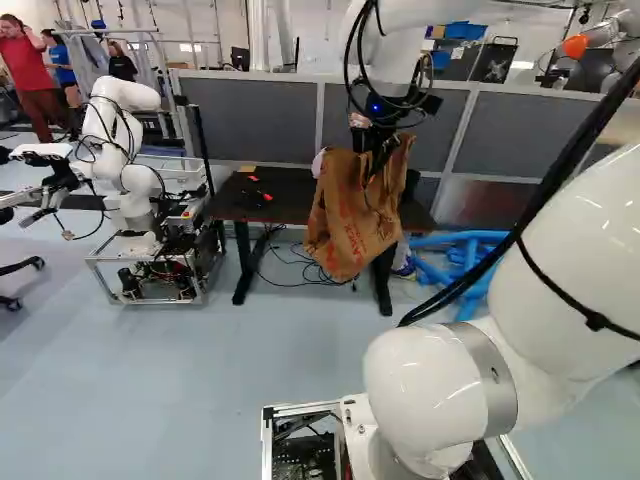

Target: Pick up the bag on the ground and place it on the table

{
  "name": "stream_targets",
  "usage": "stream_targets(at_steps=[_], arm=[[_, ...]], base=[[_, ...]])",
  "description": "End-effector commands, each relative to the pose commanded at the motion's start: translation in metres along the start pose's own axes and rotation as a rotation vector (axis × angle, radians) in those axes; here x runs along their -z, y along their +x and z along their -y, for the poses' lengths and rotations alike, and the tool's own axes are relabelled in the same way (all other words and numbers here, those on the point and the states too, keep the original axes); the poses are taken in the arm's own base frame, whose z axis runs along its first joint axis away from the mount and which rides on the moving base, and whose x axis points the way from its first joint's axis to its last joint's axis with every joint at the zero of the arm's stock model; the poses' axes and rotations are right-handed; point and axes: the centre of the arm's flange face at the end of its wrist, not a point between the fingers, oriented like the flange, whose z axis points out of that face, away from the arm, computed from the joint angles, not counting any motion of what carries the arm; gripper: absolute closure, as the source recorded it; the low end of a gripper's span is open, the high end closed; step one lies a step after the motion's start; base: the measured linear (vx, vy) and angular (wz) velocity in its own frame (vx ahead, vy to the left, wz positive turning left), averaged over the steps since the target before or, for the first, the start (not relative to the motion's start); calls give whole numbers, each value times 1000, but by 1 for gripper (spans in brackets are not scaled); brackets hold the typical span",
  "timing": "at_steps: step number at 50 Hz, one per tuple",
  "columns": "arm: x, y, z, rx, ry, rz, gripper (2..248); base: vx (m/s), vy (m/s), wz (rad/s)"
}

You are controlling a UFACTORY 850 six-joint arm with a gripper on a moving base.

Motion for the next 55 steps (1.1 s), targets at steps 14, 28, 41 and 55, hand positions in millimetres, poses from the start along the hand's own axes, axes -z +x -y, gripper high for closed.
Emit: stream_targets(at_steps=[14,28,41,55], arm=[[0,0,0,0,0,0,229],[0,0,0,0,0,0,229],[0,0,0,0,0,0,229],[0,0,0,0,0,0,229]], base=[[190,102,157],[192,81,99],[191,40,-11],[173,4,-5]])
